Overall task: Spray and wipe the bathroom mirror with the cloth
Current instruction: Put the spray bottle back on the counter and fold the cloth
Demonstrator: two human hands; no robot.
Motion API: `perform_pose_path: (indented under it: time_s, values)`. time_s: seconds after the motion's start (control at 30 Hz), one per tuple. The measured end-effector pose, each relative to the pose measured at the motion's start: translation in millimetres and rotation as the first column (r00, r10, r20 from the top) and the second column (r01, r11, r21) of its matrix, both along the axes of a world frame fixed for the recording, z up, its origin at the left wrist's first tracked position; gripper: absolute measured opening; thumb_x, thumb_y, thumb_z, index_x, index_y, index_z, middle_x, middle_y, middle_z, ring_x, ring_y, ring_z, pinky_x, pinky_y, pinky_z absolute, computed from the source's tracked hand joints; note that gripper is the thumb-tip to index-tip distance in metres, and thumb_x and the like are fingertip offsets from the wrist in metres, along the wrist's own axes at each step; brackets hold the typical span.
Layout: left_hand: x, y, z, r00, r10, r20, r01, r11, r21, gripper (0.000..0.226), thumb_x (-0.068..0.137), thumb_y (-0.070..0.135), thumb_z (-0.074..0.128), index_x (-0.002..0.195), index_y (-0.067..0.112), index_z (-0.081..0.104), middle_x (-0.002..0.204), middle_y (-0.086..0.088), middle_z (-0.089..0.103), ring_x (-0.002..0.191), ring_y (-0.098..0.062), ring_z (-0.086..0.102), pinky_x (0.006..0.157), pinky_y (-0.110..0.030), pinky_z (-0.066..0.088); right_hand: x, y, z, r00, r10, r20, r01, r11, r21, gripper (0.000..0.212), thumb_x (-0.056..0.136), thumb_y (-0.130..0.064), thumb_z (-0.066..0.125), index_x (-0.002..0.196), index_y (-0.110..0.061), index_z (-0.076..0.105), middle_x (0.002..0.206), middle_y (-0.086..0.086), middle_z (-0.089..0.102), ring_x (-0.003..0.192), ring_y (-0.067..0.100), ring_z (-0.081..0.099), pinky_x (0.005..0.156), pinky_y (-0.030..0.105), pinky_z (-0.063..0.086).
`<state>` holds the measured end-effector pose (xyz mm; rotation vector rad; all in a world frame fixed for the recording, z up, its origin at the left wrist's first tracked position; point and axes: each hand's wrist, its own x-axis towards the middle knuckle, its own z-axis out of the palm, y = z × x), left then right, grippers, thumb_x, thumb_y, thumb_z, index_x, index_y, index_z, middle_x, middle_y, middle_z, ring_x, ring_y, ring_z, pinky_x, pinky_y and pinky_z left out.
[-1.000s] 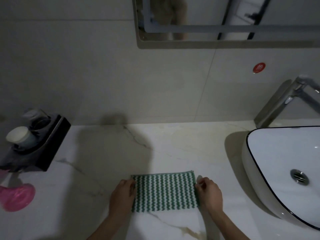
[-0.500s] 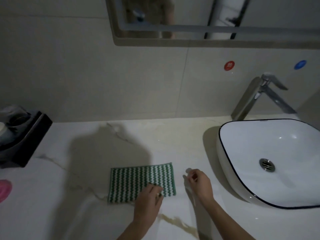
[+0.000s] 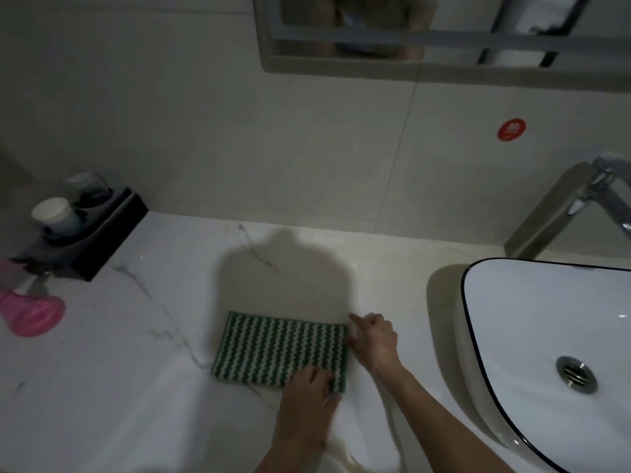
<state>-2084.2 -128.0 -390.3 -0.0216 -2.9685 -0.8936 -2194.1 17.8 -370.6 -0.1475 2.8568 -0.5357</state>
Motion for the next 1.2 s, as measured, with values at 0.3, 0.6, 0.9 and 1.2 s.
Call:
perform_pose_path:
  time_s: [0.3,0.6,0.9,1.2]
  values:
    - [-0.5,15.3,-5.8,0.998,0.069,0.008,-0.068,0.993,-0.102,0.021,0.062,0.047,0.046,0.068,0.035,0.062,0.072,0.013,0.058,0.061,-0.008,0.055,0.054,-0.019,0.043,-10.1,-7.3,2.9,1.0,0.01,-0.024,-0.011,0.998,-0.069,0.026,0.094,-0.034,0.052,0.116,-0.029,0.067,0.121,0.002,0.05,0.113,0.022,0.042,0.09,0.029,0.03]
    - [-1.6,13.0,8.8,0.974,0.226,-0.016,-0.214,0.944,0.252,0.014,0.085,0.03,0.057,0.093,0.022,0.066,0.085,0.016,0.056,0.074,0.005,0.05,0.064,-0.009,0.038,-23.2,-19.0,11.0,0.979,-0.078,0.189,0.15,0.904,-0.399,0.007,0.088,-0.012,0.059,0.089,-0.016,0.053,0.09,0.002,0.06,0.088,0.02,0.058,0.072,0.024,0.045]
    - [-3.2,-32.5,33.3,0.84,0.543,0.016,-0.481,0.729,0.488,0.043,0.081,-0.004,0.067,0.079,0.036,0.051,0.073,0.015,0.056,0.076,0.018,0.054,0.064,-0.001,0.039,-34.9,-55.2,46.7,0.972,0.023,0.233,0.114,0.822,-0.558,0.017,0.083,-0.007,0.063,0.086,-0.023,0.069,0.068,0.002,0.067,0.054,0.004,0.06,0.054,0.014,0.047]
    - [16.3,-87.8,35.5,0.781,0.62,0.082,-0.555,0.627,0.546,0.02,0.083,-0.001,0.065,0.093,0.016,0.064,0.077,0.011,0.063,0.076,0.013,0.059,0.064,-0.002,0.042,-42.9,-119.6,55.1,0.932,0.197,0.304,0.054,0.754,-0.655,0.008,0.089,-0.009,0.065,0.09,-0.005,0.072,0.07,0.01,0.068,0.06,0.016,0.063,0.062,0.023,0.054]
